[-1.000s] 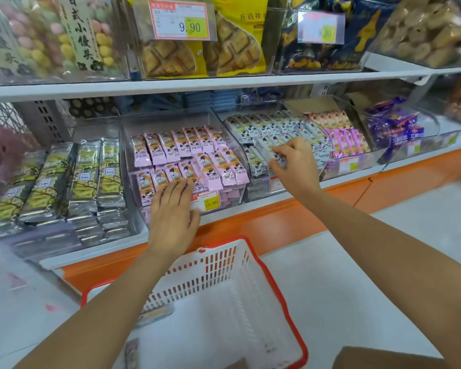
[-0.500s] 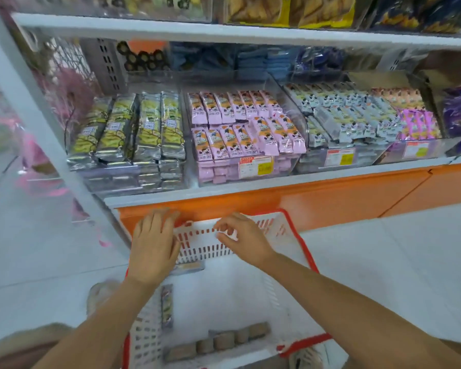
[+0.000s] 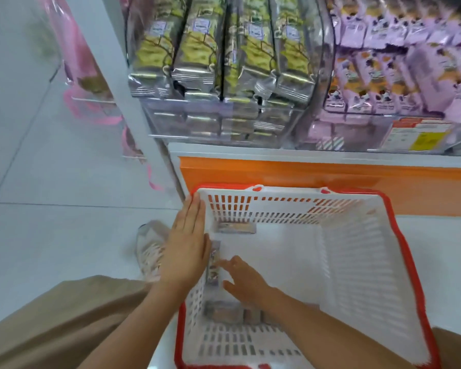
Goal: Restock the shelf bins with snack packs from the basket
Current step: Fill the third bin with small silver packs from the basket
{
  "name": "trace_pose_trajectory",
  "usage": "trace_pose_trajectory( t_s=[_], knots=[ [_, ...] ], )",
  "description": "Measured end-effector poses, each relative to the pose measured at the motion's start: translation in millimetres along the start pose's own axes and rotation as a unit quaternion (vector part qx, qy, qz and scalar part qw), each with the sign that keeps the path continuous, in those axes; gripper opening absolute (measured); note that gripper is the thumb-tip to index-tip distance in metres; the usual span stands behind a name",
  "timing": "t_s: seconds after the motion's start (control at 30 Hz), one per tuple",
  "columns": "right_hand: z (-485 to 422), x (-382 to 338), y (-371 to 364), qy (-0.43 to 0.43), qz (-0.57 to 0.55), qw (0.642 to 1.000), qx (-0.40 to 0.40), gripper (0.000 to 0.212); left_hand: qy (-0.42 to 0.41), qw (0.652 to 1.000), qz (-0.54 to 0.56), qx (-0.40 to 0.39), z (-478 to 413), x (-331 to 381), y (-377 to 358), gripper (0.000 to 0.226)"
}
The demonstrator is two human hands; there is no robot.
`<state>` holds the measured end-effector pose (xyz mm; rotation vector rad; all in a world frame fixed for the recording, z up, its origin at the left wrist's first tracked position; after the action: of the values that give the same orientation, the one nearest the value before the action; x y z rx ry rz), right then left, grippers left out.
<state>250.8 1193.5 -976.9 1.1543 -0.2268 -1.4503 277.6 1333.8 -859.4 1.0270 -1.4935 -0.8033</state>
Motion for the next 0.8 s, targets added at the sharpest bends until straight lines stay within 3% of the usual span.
trace_pose_trajectory(
  t_s=[0.2,0.37,0.47,0.67,0.8],
  knots=[
    [-20,-3,-39,0.006,0.054,0.997,-0.054,0.046,0.005,1.0,-0.009,0.013,1,-2,-2,0.061],
    [-24,-3,-34,0.035,0.119,0.992,0.023,0.048,0.019,1.0,0.0,0.021,1,-3,0,0.058],
    [-26,6,-26,0.001,0.151,0.988,0.04,0.05,0.013,1.0,-0.006,0.024,0,-3,0,0.062],
    [-21,45,-13,-0.04,0.173,0.979,0.104,0.076,0.017,0.999,-0.025,0.028,-1,-2,0,0.068],
    [-13,57,-10,-0.054,0.134,0.984,0.105,0.059,0.018,0.999,-0.033,0.029,-1,-1,1,0.07]
  ],
)
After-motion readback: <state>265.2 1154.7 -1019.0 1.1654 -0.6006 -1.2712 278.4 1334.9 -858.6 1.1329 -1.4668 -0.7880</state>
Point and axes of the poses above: each hand's wrist, its own z-axis away from the middle knuckle, its own y-axis out of the back of the hand, x = y × z, the point moved 6 cm from there along -z, towards the middle knuckle, and after that the axes turned 10 degrees about x, right-handed, at the moved point
